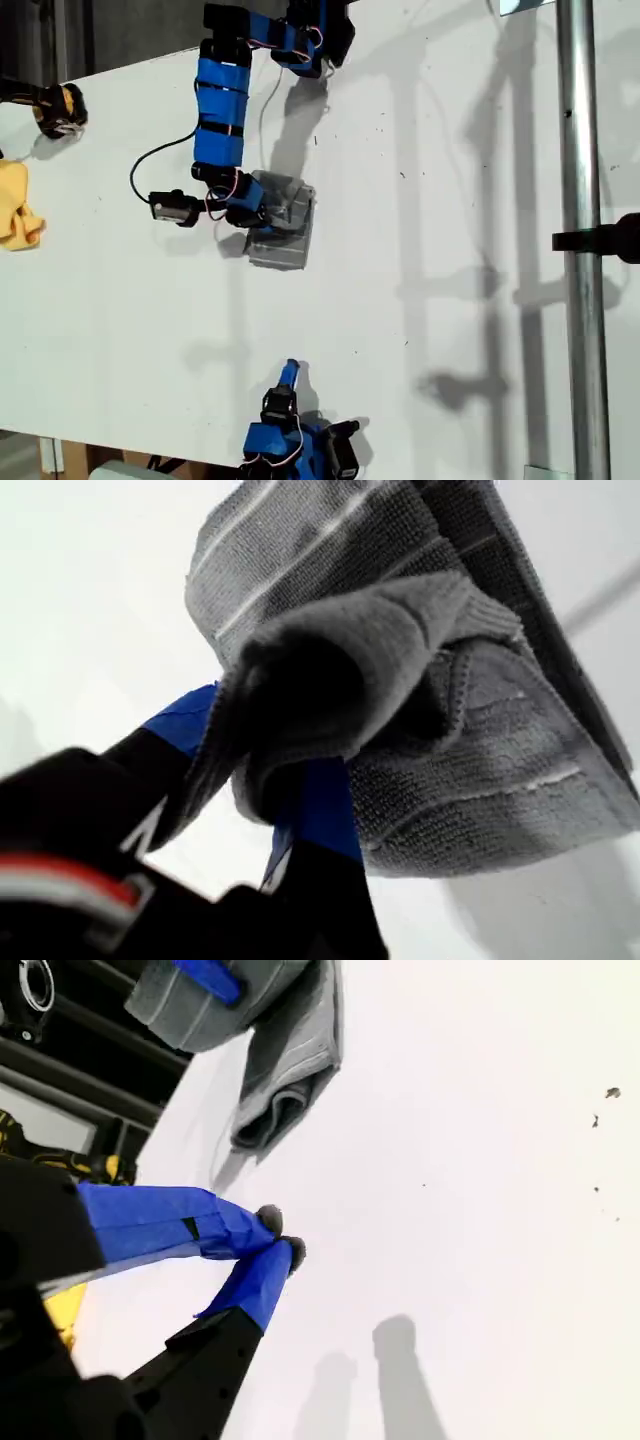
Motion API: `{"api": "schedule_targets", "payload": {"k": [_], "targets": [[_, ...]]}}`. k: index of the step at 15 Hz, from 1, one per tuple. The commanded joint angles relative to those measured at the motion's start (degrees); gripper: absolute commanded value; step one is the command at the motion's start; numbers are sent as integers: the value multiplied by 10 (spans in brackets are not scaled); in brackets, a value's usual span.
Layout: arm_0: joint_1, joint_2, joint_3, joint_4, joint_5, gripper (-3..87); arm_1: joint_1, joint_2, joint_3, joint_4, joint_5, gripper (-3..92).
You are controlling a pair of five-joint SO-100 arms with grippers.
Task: Grasp corners of a towel and fold twice.
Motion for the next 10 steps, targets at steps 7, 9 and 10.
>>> {"api": "schedule_targets", "payload": {"k": [7,9,10], "targets": [[5,4,-11,2,-14,-9,5,-127,-153,-60,-25,338],[4,4,-9,-4,-12,-9,25,-67,-159,-73,-37,434],[4,4,-9,-5,-12,-9,40,-29,-157,-78,-37,456]]}}
